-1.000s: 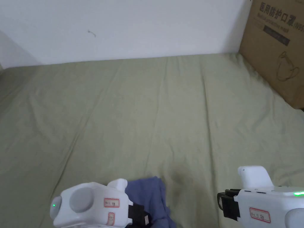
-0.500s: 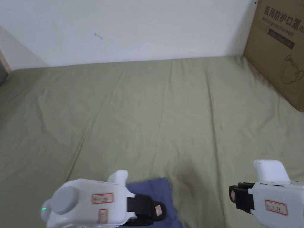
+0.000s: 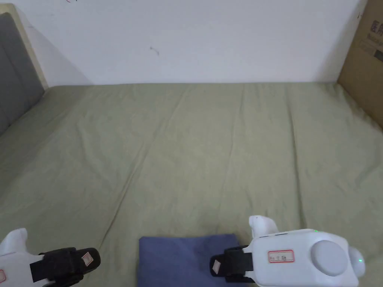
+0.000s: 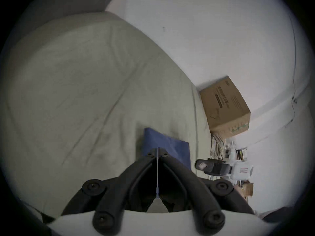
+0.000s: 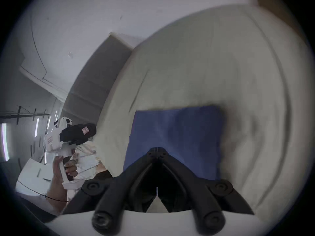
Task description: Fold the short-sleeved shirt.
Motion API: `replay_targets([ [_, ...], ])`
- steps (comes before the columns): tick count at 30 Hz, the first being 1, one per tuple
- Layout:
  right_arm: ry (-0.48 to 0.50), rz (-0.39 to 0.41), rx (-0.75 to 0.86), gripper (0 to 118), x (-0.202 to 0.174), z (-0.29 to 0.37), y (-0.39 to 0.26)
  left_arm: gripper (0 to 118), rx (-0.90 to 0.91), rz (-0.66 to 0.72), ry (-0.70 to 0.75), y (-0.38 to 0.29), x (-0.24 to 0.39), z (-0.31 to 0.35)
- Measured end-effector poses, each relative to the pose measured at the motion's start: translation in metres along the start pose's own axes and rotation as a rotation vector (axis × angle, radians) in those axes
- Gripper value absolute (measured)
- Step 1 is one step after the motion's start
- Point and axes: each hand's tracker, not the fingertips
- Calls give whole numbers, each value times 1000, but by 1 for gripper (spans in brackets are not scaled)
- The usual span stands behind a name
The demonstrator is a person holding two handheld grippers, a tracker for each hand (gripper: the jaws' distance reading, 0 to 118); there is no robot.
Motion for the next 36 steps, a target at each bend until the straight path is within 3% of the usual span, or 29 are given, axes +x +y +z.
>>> replay_targets([
  [5, 1, -220, -19, 0, 54, -23, -1, 1, -39, -3, -32, 0, -23, -25],
  [9, 117, -369, -7, 0, 102, -11, -14, 8, -193, 46, -148, 3, -40, -62],
  [11, 135, -413, 6, 0, 112, -7, -20, 31, -254, 76, -220, 2, -46, -82],
  [12, 134, -404, 4, 0, 115, -6, -21, 54, -284, 79, -243, 1, -47, -92],
  [13, 134, -398, 3, 0, 116, -6, -22, 99, -299, 72, -253, -1, -48, -99],
  [14, 134, -386, 7, 0, 112, -6, -25, 118, -333, 53, -271, -4, -47, -110],
  [19, 124, -343, 43, 0, 111, -5, -34, 118, -393, 64, -473, -18, -38, -164],
  [23, 166, -408, 70, 0, 122, -6, -43, 118, -532, 160, -614, -27, -41, -211],
  [24, 168, -409, 70, 0, 124, -6, -43, 109, -520, 130, -603, -27, -37, -215],
  [26, 170, -405, 70, 0, 124, -5, -43, 23, -486, 86, -553, -24, -33, -217],
  [28, 160, -388, 68, 0, 124, -3, -43, 20, -453, -88, -242, -22, -34, -223],
  [29, 158, -381, 67, 0, 122, -2, -42, 20, -469, -112, -238, -26, -31, -218],
  [30, 136, -376, 66, 0, 120, 0, -42, 20, -449, -63, -360, -26, -23, -211],
  [32, 102, -410, 75, 0, 109, 7, -40, 20, -464, -179, -241, -24, -7, -203],
  [34, 1, -388, 93, 0, 87, 16, -35, 20, -457, -224, -210, -17, 5, -183],
  [36, -181, -279, 134, 0, 50, 27, -27, 20, -442, -286, -151, -7, 11, -158],
])
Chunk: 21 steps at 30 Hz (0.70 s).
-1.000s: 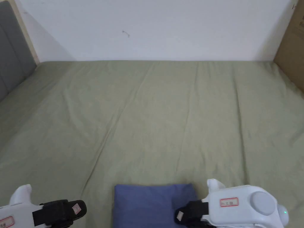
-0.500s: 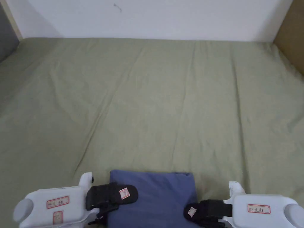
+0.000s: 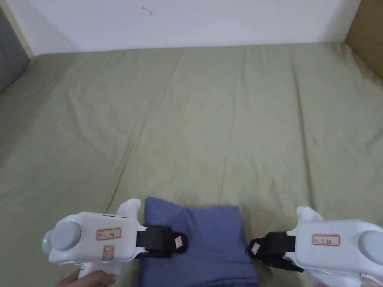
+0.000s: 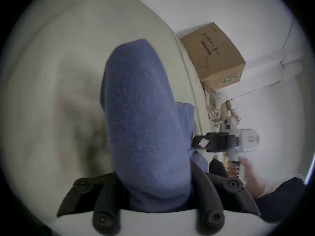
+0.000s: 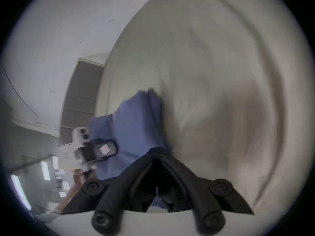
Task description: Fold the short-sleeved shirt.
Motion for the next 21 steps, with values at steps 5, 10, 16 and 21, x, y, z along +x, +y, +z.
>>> replay_targets([
  [5, -178, 104, 139, 0, -95, 0, -7, 20, 22, -38, 210, 7, -17, 96],
  [10, -260, 246, 163, 0, -188, -41, -25, 21, -1, -136, 517, 15, -51, 191],
  [16, -181, 399, 184, 0, -264, -81, -58, 25, -107, -235, 863, 32, -101, 249],
  [21, -234, 393, 201, 0, -298, -106, -61, 104, -154, -359, 1255, 37, -129, 254],
])
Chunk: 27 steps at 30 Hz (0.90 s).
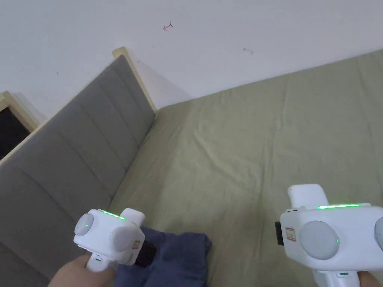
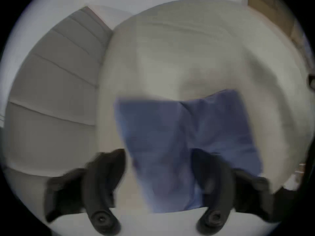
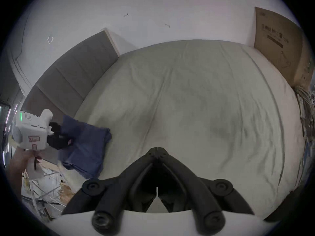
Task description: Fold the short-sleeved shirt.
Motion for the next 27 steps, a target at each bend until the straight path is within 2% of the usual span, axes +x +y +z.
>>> replay_targets([
  [3, -36, 3, 4, 0, -15, -9, 1, 103, 33, -40, 193, -5, 0, 0],
  [6, -49, 7, 14, 0, -22, -13, -1, 103, 64, 14, 232, -9, -2, 6],
  [12, -67, 14, 14, 0, -23, -7, -7, 103, 100, 144, 100, -10, 9, 29],
  [15, -70, 15, 24, 0, -11, 1, -9, 102, 134, 239, -55, -11, 25, 46],
  [16, -65, 12, 35, 0, -4, 5, -11, 92, 142, 261, -80, -11, 32, 51],
  [17, -44, 16, 54, 0, 5, 12, -13, 69, 165, 275, -106, -10, 43, 60],
  [19, -25, 32, 78, 0, 27, 23, -18, 0, 239, 268, -136, -9, 67, 77],
  [21, -33, 42, 94, 0, 57, 36, -23, 0, 316, 277, -99, -4, 103, 99],
  [23, -36, 38, 110, 0, 95, 51, -22, 0, 398, 323, -181, 8, 135, 124],
  [27, -158, 5, 213, 0, 174, 100, -11, 0, 568, 437, -305, 40, 199, 186],
])
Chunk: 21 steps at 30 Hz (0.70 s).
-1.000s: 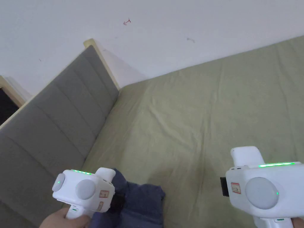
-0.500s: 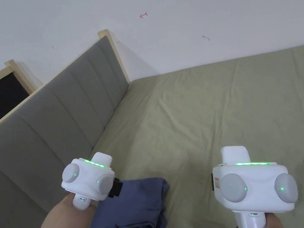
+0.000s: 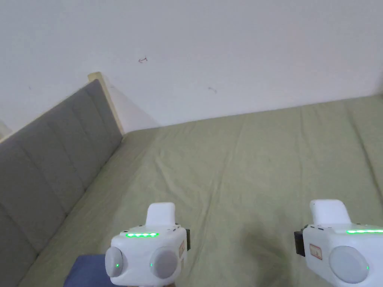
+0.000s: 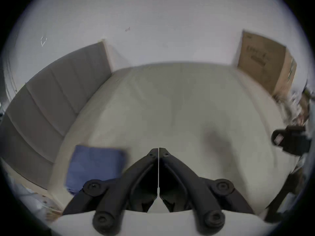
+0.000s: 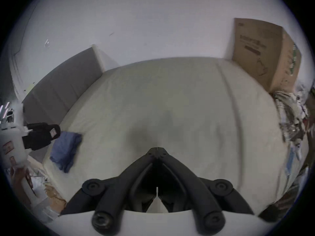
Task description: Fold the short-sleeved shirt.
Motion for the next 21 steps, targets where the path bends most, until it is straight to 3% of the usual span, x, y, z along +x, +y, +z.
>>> replay_targets([
  [3, -57, -53, 146, 0, 50, 40, 21, 0, 144, -10, -43, 31, 59, 28],
  [8, -69, 8, 371, 0, 87, 110, 67, 0, 453, -48, -46, 76, 124, 97],
  [11, 12, 41, 501, 0, 95, 150, 88, 0, 610, -52, -16, 90, 144, 139],
  [16, -66, 93, 663, 0, 90, 188, 100, 0, 719, -46, 23, 94, 156, 177],
  [21, -44, 54, 700, 5, 87, 200, 98, 0, 721, -27, 30, 95, 150, 189],
])
